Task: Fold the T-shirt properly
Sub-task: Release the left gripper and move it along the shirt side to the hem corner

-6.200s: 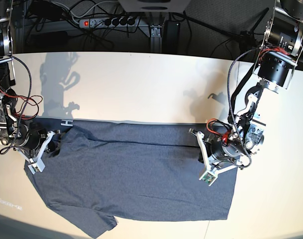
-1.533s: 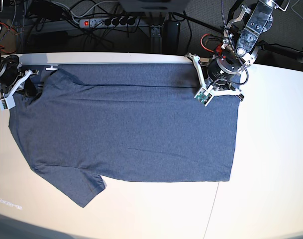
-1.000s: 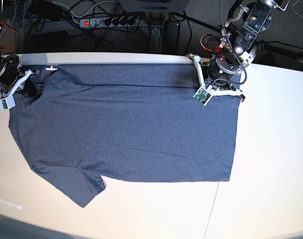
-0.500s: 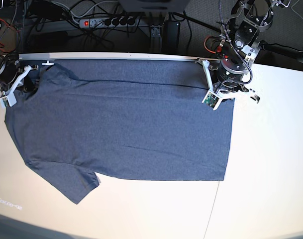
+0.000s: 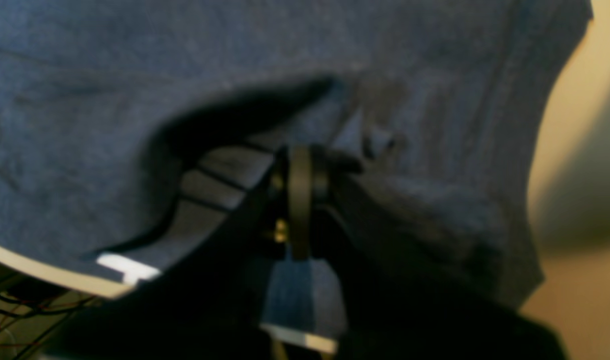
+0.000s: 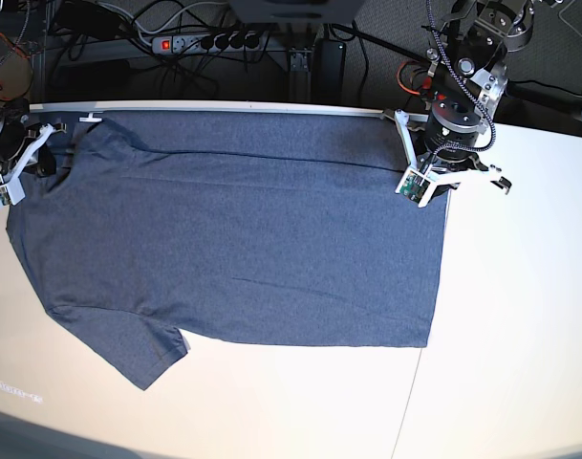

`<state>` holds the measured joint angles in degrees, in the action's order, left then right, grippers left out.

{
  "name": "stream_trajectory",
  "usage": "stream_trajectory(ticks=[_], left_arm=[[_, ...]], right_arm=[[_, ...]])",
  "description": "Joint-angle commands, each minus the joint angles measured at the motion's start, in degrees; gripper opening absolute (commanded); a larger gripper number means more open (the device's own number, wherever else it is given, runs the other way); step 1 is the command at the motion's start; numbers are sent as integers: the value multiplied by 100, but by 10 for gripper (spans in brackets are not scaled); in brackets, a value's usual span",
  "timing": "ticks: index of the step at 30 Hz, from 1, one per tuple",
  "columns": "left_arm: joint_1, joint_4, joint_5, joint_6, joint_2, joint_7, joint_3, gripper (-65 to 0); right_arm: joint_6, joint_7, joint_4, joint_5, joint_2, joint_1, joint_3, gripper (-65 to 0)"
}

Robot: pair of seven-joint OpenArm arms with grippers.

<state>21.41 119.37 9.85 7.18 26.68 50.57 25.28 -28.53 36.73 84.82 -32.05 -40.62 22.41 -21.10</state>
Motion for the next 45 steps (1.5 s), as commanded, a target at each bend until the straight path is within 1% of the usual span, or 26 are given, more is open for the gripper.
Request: stream_trajectory(ticks=[1,5,11,14,17,20,25,28,34,36,39,43,45], left_arm=[[-22,173,70,120,33,-98,-24,-645],[35,555,68,116,33,-35,-24,-645],[487,1191,-151,85,31,-155,-11,-645],[485,1226,-221,-107,31,-323,-7,-645],[330,1226,-717,-437,31,-415,-7,-645],[26,1224,-1158,-822,2,-522,-7,-646],[-715,1034,-1217,-861,0,-601,-7,-646],[-1147,673,-1259,-1008,0,-671,-7,-646],[-1991,13,-1545,-1012,-7,-715,-7,-646],[-2247,-184,-1602,-1180,-50,-732,-7,-646],[-2623,-570,-1849,-1305,-188,-745,-7,-646],[-3062,-1248,-1882,-1338,-483,-776,-7,-646],[-3276,-1569,-1878,-1550,-612,-807,-7,-645]], right_arm=[[127,-70,111,-33,-149,-17,-107,-650],[129,-72,280,-33,-146,-20,-273,-650],[127,-68,350,-31,-160,-17,-555,-650],[127,-74,350,-33,-155,-15,-557,-650],[125,-70,348,-31,-142,-15,-557,-650],[125,-72,348,-31,-142,-17,-557,-650],[122,-72,345,24,-144,-15,-557,-650],[125,-81,343,35,-142,-17,-557,-650],[122,-188,341,35,-140,-17,-557,-650],[122,-199,341,35,-140,-17,-557,-650],[122,-199,341,35,-140,-17,-557,-650],[122,-201,334,35,-140,-17,-557,-650],[122,-219,334,35,-140,-17,-557,-650]])
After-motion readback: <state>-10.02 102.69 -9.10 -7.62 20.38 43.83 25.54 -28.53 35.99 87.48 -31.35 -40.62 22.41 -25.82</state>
